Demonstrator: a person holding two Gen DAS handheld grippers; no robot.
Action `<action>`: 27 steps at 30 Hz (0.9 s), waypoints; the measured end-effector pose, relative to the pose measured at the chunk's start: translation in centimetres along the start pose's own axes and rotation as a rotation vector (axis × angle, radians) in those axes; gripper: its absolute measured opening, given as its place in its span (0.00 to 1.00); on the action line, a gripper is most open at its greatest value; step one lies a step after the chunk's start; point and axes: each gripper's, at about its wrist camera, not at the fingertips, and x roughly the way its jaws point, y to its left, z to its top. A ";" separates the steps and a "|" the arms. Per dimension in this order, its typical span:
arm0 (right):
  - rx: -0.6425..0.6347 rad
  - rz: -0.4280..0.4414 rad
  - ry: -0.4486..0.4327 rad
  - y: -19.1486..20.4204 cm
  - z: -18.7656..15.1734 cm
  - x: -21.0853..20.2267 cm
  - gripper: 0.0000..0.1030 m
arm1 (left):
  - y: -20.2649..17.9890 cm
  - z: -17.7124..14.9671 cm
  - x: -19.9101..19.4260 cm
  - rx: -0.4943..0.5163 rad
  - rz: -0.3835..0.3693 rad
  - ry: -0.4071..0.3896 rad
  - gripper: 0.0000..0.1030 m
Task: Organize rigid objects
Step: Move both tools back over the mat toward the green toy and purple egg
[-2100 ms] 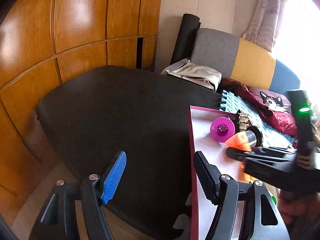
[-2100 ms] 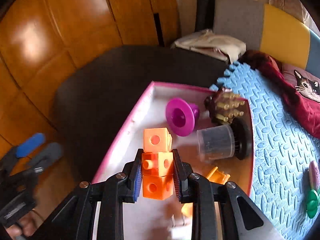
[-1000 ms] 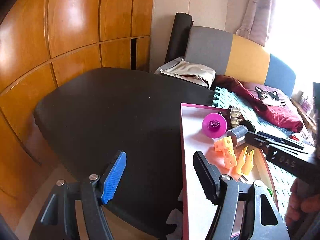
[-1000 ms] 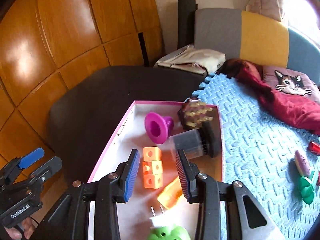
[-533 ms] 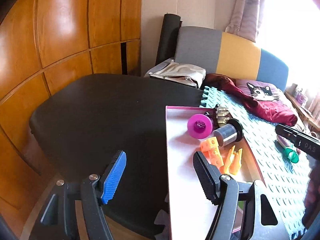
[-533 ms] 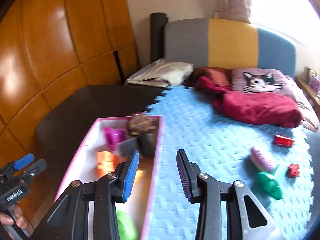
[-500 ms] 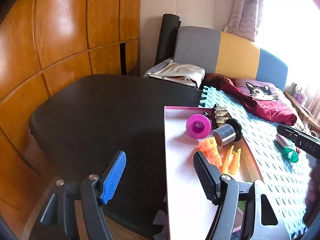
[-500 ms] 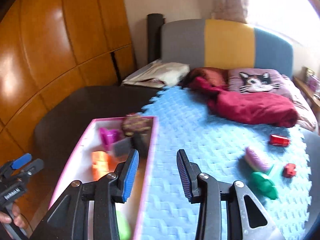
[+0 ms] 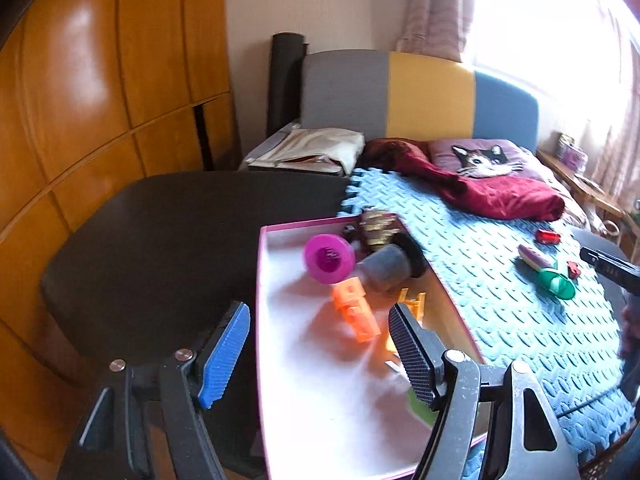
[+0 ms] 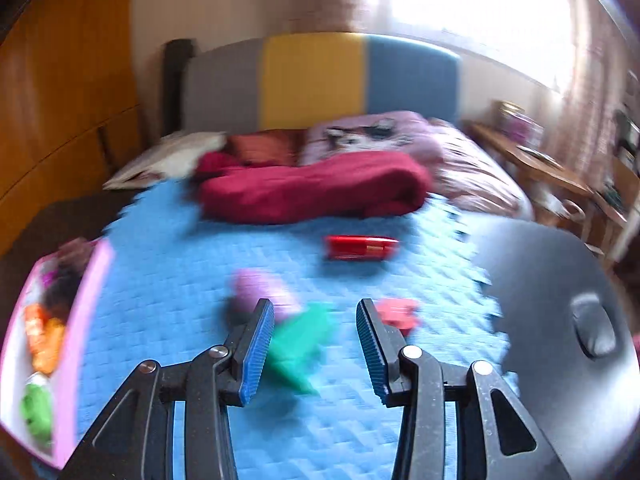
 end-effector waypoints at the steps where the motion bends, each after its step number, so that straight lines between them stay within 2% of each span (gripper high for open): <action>1: 0.034 -0.020 0.004 -1.2 -0.2 0.4 0.42 | -0.6 0.1 0.0 0.011 -0.006 0.000 0.71; 3: 0.116 -0.062 0.055 -3.0 -0.2 1.2 0.42 | -1.8 0.5 0.0 0.035 -0.018 -0.001 0.71; 6: 0.212 -0.016 0.062 -4.6 0.1 1.3 0.42 | -3.7 0.9 0.1 0.069 -0.042 0.000 0.71; 19: 0.293 -0.002 0.077 -5.6 0.3 1.3 0.42 | -9.3 2.4 2.1 0.142 -0.112 0.025 0.71; 23: 0.337 -0.009 0.085 -6.6 0.3 1.4 0.42 | -11.4 2.7 2.9 0.169 -0.170 0.053 0.71; 27: 0.395 -0.005 0.106 -7.7 0.0 1.5 0.42 | -13.6 3.0 3.9 0.199 -0.191 0.064 0.71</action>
